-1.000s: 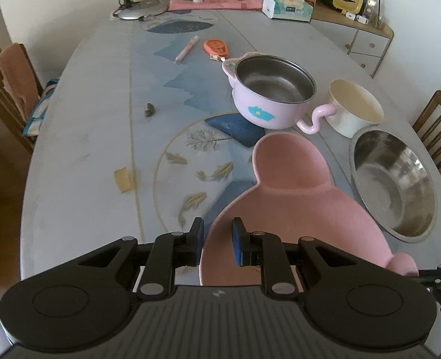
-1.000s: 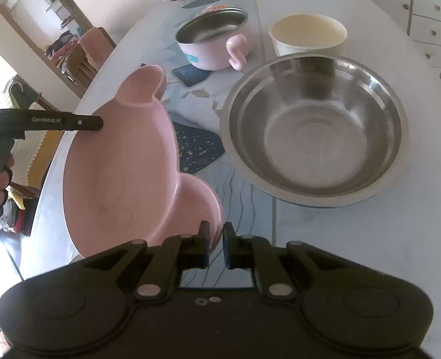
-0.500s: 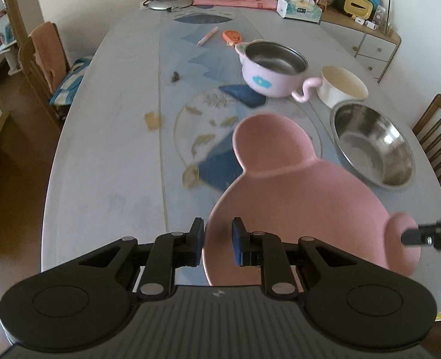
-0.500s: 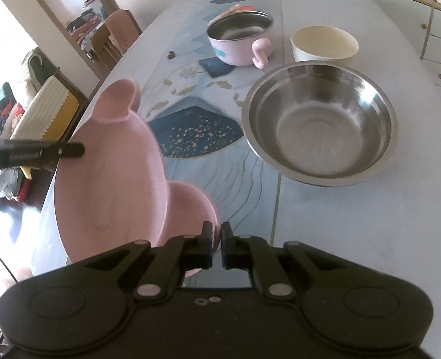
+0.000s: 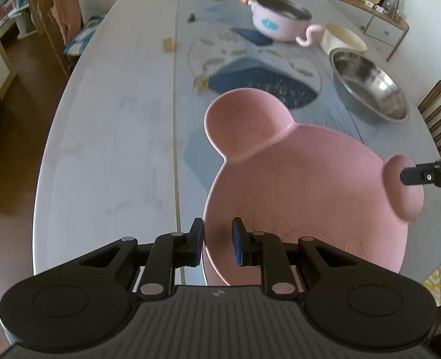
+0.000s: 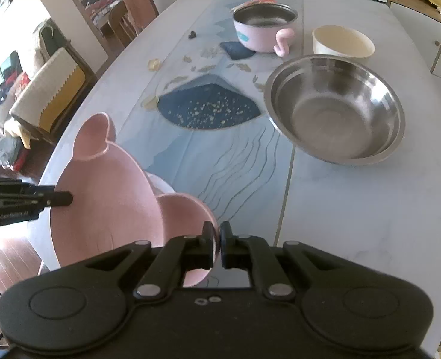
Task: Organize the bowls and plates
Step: 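Lift the pink bear plate and lower it onto the white plates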
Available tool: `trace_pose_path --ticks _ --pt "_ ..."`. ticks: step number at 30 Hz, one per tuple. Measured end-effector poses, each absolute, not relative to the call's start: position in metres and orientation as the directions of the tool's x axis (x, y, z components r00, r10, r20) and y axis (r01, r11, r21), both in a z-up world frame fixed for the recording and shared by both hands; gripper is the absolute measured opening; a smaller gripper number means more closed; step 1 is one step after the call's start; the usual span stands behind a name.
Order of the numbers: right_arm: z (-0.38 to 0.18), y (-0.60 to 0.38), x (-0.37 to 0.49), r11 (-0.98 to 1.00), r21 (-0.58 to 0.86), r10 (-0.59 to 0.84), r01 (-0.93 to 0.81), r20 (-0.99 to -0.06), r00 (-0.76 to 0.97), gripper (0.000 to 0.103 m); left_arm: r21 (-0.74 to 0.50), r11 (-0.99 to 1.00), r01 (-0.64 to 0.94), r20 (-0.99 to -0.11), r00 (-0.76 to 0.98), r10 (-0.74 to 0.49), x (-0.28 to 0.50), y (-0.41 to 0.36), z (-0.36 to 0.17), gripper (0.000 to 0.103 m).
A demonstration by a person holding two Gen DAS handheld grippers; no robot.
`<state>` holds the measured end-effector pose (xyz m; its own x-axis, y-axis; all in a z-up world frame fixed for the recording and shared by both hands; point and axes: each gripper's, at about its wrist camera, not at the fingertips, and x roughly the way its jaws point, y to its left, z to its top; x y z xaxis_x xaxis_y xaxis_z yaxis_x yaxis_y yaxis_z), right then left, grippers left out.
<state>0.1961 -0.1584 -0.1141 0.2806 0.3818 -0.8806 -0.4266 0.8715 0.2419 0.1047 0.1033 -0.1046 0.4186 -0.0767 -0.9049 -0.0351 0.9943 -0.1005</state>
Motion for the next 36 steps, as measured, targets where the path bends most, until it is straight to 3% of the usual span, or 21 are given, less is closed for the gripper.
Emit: trace_pose_path --ticks 36 --pt "-0.137 -0.131 0.215 0.873 0.161 0.304 -0.461 -0.918 0.254 0.013 -0.103 0.994 -0.023 -0.932 0.351 -0.088 0.079 0.100 -0.124 0.019"
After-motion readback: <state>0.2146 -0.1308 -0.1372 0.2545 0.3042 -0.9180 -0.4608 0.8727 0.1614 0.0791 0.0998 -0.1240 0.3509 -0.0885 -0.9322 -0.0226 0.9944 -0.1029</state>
